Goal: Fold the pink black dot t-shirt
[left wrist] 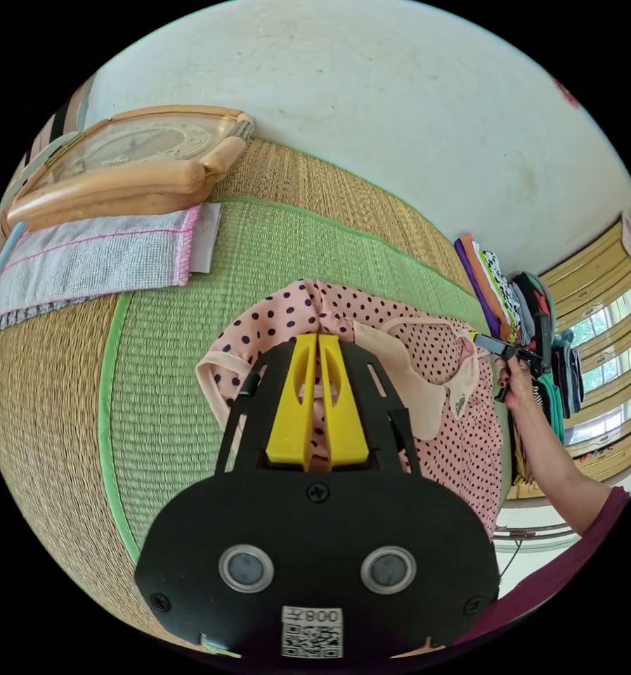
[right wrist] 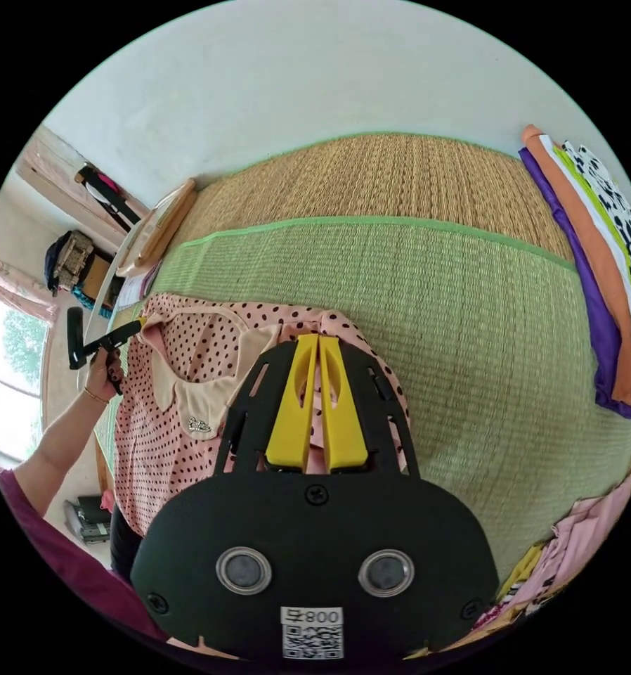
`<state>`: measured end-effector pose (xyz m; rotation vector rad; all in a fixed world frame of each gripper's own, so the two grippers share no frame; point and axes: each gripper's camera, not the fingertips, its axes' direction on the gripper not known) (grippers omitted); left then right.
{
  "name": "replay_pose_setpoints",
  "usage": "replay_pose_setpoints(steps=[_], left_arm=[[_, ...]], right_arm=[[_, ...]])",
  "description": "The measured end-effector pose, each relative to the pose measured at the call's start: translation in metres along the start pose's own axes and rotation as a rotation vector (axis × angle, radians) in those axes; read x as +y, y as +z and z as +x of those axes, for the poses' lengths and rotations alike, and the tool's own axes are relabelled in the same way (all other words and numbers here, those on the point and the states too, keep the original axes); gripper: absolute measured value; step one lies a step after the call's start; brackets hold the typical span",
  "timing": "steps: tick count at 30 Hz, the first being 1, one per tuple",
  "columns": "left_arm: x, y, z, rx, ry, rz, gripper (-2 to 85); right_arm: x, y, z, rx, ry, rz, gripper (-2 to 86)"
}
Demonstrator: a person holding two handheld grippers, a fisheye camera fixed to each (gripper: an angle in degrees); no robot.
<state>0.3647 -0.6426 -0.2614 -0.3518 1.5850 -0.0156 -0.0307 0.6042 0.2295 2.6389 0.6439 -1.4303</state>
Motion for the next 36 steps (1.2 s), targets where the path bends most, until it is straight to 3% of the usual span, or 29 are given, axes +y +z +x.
replay_pose_setpoints(steps=[3, 12, 19, 23, 29, 36], left_arm=[[0.003, -0.002, 0.008, -0.021, -0.001, 0.013, 1.0], [0.076, -0.043, 0.022, 0.155, -0.031, 0.097, 3.8], [0.104, -0.004, 0.046, 0.063, -0.079, -0.029, 3.5], [0.102, 0.003, 0.066, 0.077, -0.087, 0.01, 3.6], [0.089, 0.021, 0.136, 0.089, 0.045, 0.026, 4.9], [0.044, 0.113, 0.277, 0.258, 0.313, -0.094, 6.8]], right_arm=[[0.002, -0.006, 0.006, -0.04, 0.023, 0.02, 0.1], [0.088, -0.066, -0.024, -0.134, -0.057, 0.156, 0.2], [0.145, -0.027, -0.035, -0.099, -0.014, -0.027, 0.5], [0.16, -0.05, -0.035, -0.16, 0.037, 0.083, 2.0], [0.205, -0.086, -0.031, -0.023, 0.145, 0.224, 6.9], [0.214, -0.079, -0.033, 0.054, 0.187, 0.204, 8.2]])
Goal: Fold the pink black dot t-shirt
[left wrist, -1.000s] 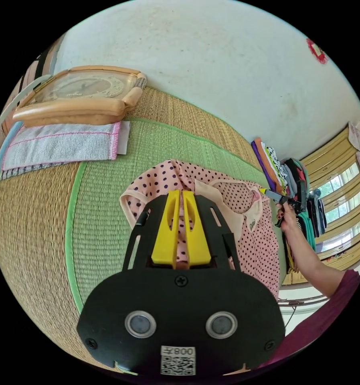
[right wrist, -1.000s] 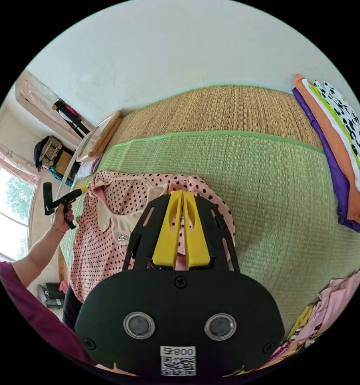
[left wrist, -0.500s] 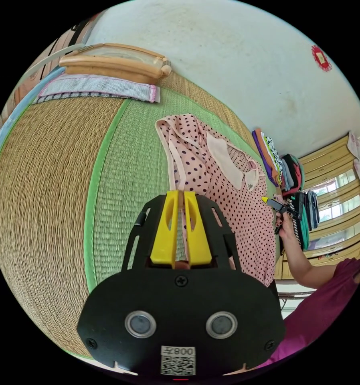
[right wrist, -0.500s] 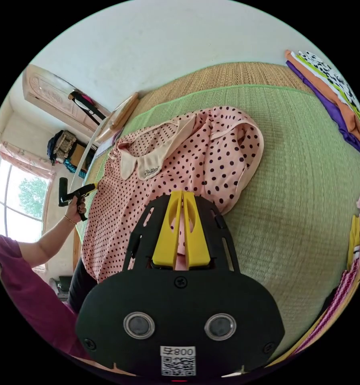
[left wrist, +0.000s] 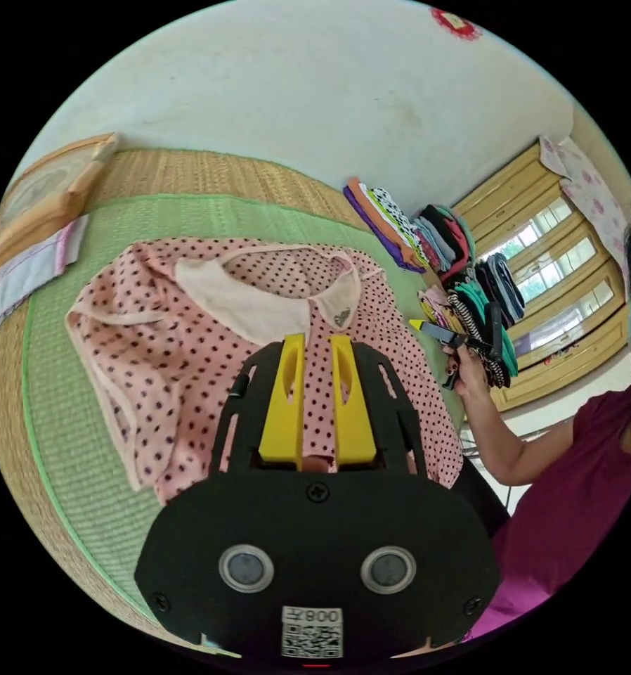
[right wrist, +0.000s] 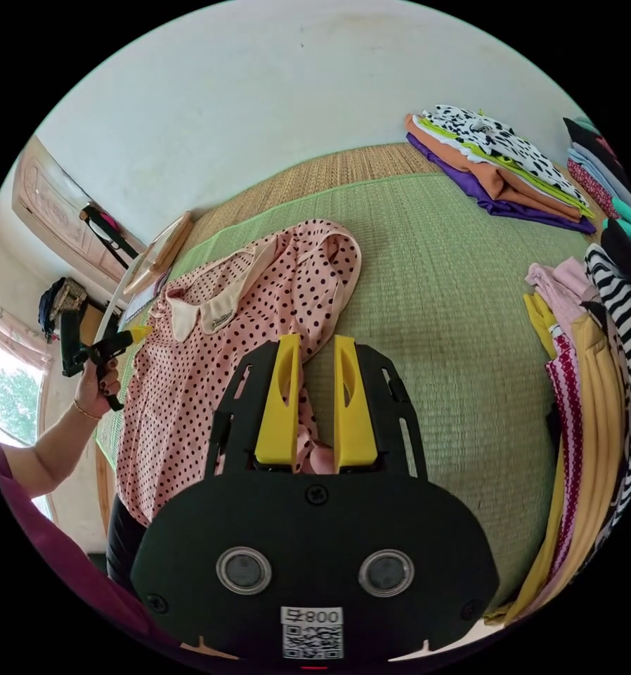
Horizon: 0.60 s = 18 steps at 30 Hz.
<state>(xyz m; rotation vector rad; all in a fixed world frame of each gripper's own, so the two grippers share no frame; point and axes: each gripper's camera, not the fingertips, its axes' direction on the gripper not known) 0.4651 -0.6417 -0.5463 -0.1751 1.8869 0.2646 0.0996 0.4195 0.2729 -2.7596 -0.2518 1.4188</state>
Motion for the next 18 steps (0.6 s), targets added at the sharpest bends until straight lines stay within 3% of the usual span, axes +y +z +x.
replay_pose_setpoints(steps=[9, 18], left_arm=[[-0.124, 0.167, 0.126, 0.08, 0.294, -0.154, 8.1], [-0.203, 0.288, 0.209, -0.105, 0.447, -0.222, 9.3]], right_arm=[[0.011, 0.01, -0.001, -0.015, 0.025, 0.004, 6.5], [0.013, 0.005, -0.008, -0.023, -0.003, 0.004, 6.3]])
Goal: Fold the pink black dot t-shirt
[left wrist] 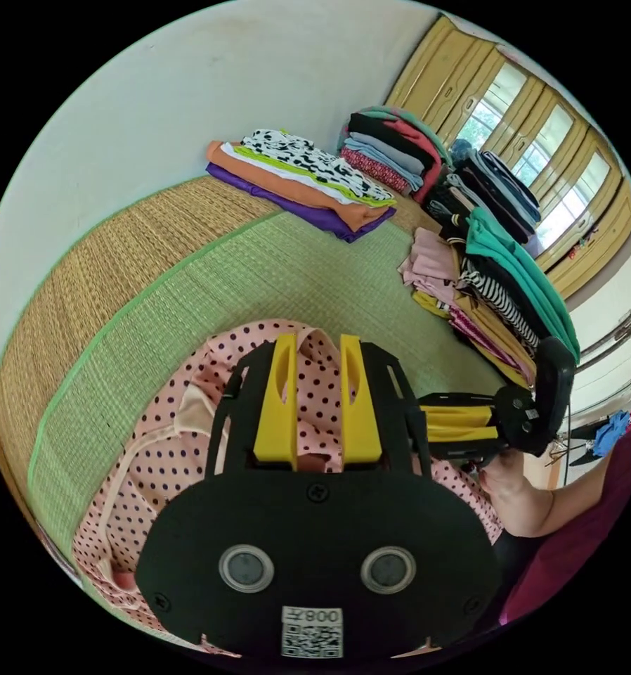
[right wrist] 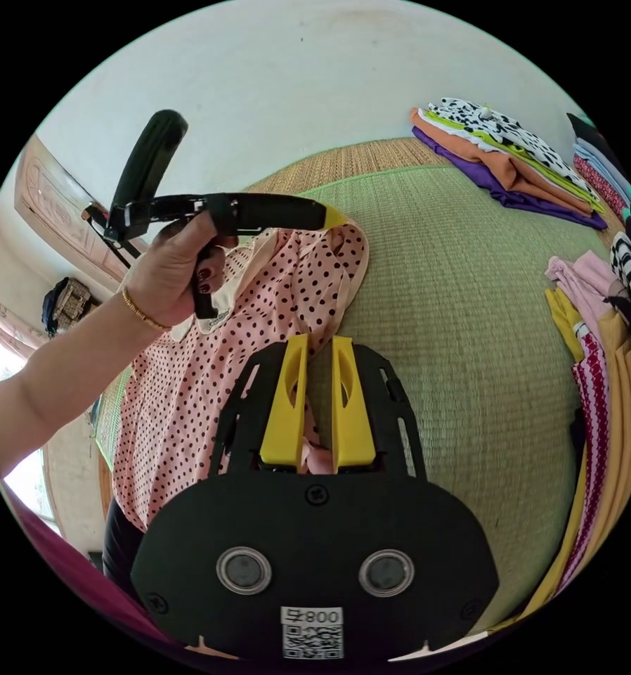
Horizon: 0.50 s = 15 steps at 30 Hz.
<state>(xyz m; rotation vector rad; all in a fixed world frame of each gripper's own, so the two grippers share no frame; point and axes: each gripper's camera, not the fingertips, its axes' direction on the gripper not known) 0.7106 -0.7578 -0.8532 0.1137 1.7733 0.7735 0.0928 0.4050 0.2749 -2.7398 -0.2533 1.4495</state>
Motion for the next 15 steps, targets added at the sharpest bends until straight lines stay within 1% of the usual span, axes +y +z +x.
replay_pose_setpoints(steps=[4, 7, 11, 15], left_arm=[[-0.034, 0.047, 0.009, -0.109, 0.02, -0.121, 7.2], [-0.047, 0.061, 0.013, -0.192, 0.02, -0.131, 3.1], [-0.055, 0.06, 0.009, -0.156, 0.007, -0.077, 1.3], [-0.047, 0.038, -0.015, -0.008, -0.083, 0.086, 0.7]], right_arm=[[-0.002, -0.001, 0.0, -0.01, -0.01, -0.016, 4.3], [-0.002, -0.003, 0.003, -0.037, -0.005, -0.019, 2.5], [-0.002, -0.006, -0.002, -0.043, -0.031, -0.021, 0.8], [0.001, -0.024, -0.015, 0.018, -0.096, 0.043, 0.4]])
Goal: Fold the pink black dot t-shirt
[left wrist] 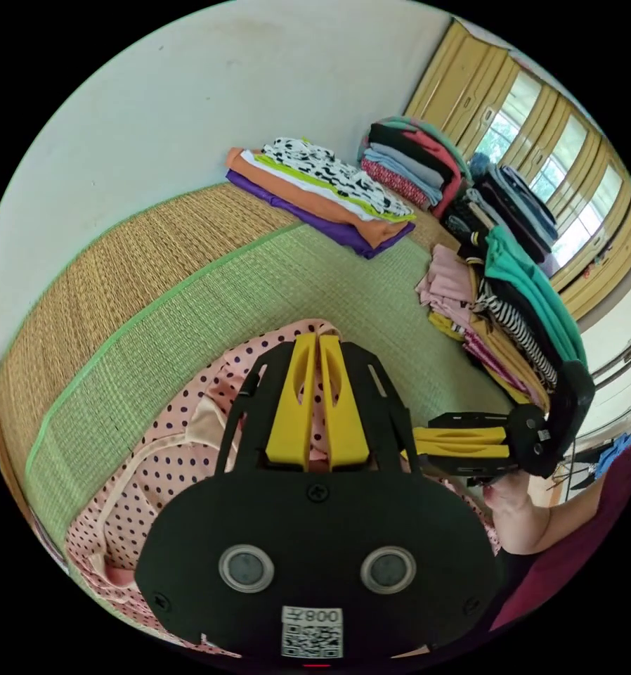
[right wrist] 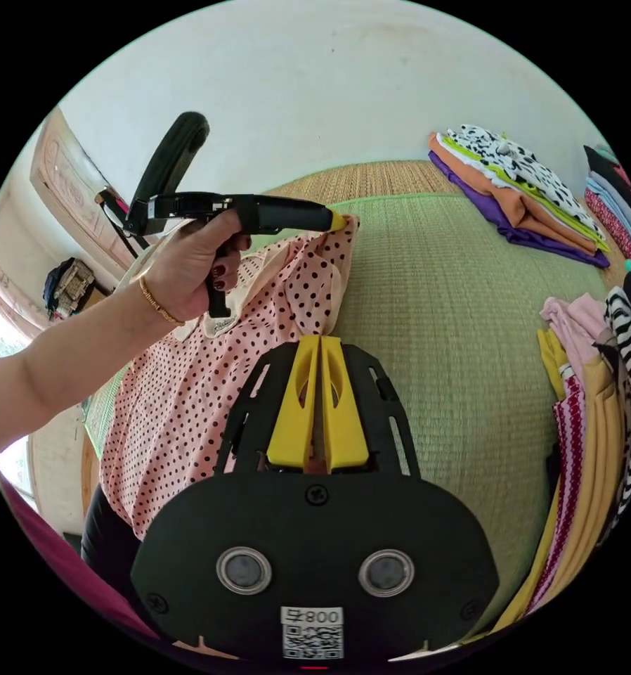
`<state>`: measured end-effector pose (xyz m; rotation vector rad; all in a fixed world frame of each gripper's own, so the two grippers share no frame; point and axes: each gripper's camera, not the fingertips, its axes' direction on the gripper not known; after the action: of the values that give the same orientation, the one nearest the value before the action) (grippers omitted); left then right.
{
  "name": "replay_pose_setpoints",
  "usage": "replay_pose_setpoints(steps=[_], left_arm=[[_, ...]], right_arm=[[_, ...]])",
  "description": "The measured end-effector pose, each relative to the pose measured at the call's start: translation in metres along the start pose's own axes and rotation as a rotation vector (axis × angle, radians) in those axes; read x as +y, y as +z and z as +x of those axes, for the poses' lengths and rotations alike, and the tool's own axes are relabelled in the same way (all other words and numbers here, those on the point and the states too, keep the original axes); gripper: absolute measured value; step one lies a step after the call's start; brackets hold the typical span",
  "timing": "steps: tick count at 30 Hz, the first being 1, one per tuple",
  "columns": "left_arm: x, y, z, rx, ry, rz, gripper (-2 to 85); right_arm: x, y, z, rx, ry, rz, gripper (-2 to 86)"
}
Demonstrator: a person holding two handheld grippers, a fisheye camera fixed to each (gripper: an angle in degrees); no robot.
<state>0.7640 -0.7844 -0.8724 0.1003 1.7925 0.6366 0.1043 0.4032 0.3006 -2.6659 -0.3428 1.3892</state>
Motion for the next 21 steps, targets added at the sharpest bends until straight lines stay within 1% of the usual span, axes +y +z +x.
replay_pose_setpoints(steps=[3, 6, 10, 13, 16, 21], left_arm=[[0.015, -0.012, -0.029, 0.082, -0.096, 0.084, 0.6], [0.035, -0.01, -0.063, 0.158, -0.21, 0.116, 0.5], [0.061, 0.0, -0.1, 0.222, -0.334, 0.123, 0.5], [0.072, 0.007, -0.116, 0.242, -0.375, 0.129, 0.5], [0.075, 0.01, -0.128, 0.244, -0.387, 0.141, 0.5], [0.077, 0.015, -0.146, 0.287, -0.402, 0.167, 0.5]], right_arm=[[0.001, -0.014, -0.008, -0.032, -0.041, 0.052, 0.2], [0.001, -0.018, -0.019, -0.024, -0.091, 0.068, 0.2], [-0.003, -0.01, -0.034, -0.057, -0.178, 0.012, 0.2], [-0.005, 0.0, -0.039, -0.069, -0.206, -0.041, 0.4], [-0.007, 0.006, -0.038, -0.036, -0.199, -0.083, 0.8], [-0.007, -0.008, -0.028, 0.014, -0.134, -0.008, 3.5]])
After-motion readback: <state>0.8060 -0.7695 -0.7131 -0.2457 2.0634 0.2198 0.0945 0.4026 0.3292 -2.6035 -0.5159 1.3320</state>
